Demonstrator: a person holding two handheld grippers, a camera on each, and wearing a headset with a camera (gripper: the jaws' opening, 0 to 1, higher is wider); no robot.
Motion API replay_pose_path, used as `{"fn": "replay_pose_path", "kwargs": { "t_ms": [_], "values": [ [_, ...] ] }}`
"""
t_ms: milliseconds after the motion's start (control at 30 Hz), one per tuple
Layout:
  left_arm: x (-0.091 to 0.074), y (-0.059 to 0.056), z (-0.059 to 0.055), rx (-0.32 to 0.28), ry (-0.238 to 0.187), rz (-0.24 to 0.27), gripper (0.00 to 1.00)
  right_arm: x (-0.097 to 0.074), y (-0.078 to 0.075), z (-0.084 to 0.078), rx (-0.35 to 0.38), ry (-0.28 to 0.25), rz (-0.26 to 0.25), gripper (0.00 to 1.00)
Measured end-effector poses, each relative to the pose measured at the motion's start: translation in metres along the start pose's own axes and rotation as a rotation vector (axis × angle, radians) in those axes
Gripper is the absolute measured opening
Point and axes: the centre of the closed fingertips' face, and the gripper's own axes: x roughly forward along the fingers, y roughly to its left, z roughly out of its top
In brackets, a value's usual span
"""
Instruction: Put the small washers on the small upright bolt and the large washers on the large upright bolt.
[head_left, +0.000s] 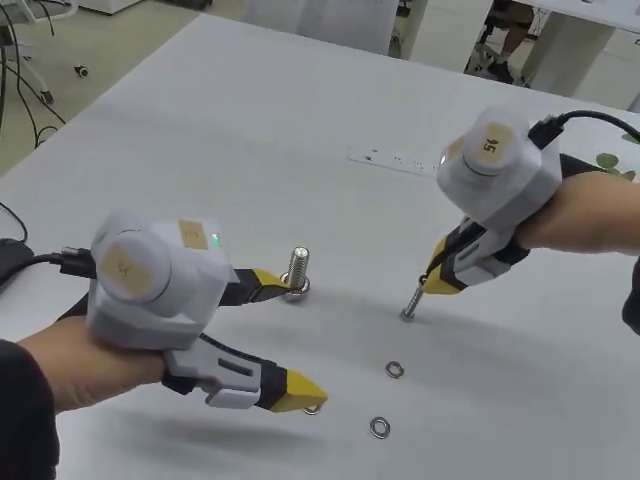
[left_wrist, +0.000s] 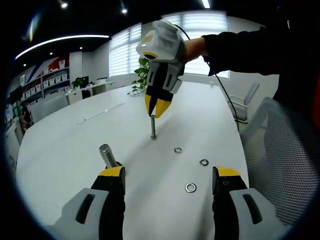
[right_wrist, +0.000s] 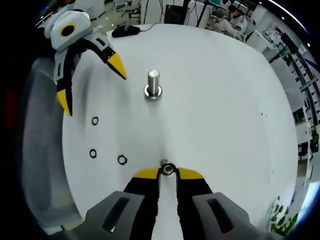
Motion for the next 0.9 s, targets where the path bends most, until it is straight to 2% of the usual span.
{"fn": "replay_pose_path", "kwargs": {
  "t_ms": [467,900],
  "values": [
    [-0.001,0.002,0.0,-0.006,0.0,0.005,0.7,0.009,-0.001,0.001,0.004,0.013,0.017,0.13],
    [0.0,0.004,-0.001,-0.009,0.001,0.008,0.7,0.034,0.003,-0.007,0.023,0.042,0.046,0.13]
  ]
}}
